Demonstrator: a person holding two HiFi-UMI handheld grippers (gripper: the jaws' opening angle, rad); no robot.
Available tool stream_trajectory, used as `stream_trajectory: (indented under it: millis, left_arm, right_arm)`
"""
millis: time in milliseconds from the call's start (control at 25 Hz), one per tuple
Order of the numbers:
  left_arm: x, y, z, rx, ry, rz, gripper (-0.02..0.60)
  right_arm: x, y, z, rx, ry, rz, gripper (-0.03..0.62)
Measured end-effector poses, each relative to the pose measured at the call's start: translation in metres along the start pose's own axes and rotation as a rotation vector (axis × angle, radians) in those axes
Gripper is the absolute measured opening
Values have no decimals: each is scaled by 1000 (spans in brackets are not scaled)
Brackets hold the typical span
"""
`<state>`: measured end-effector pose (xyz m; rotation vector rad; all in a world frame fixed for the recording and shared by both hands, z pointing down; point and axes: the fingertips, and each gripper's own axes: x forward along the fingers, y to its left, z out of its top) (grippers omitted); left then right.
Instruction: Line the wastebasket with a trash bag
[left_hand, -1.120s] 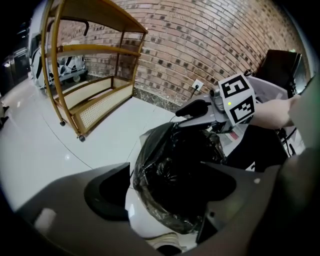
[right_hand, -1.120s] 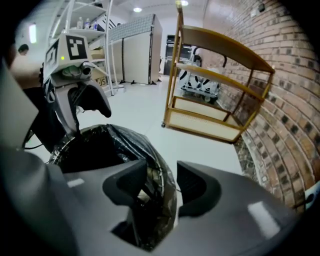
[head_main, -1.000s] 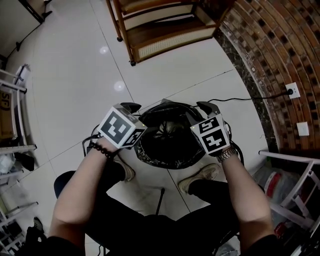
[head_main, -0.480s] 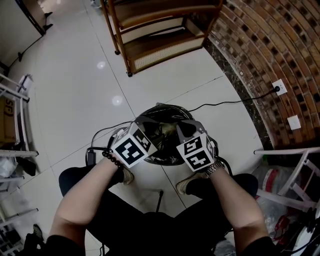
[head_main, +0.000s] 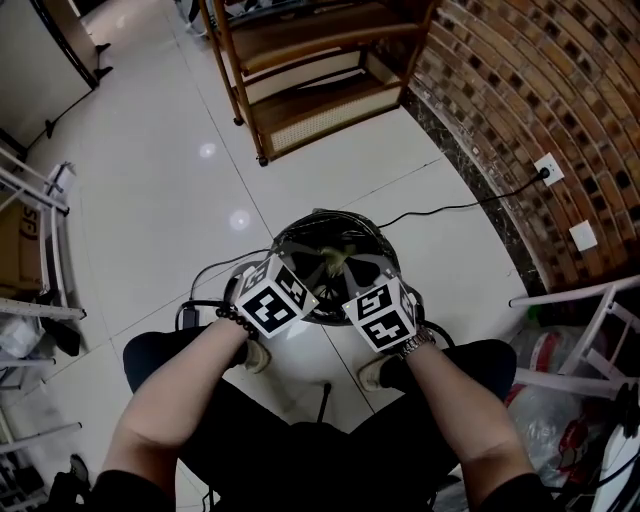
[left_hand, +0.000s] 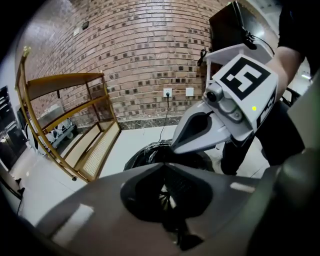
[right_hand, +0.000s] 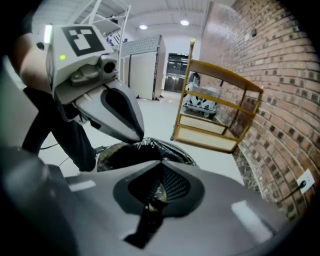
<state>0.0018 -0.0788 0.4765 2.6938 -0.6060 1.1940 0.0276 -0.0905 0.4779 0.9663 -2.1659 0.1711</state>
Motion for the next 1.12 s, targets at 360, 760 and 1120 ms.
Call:
stream_trajectory:
  millis: [360, 760, 1120]
  left_arm:
    - [-1, -9, 0, 40, 12, 14, 2]
    - [-1, -9, -3, 42, 19, 24, 2]
    - [-2, -10, -2, 44, 16, 21, 2]
  right_arm:
    - [-6, 2, -5, 13, 10, -9, 2]
    - [-11, 5, -5, 5, 8, -6, 2]
    - [-10, 8, -7, 2, 11, -5, 2]
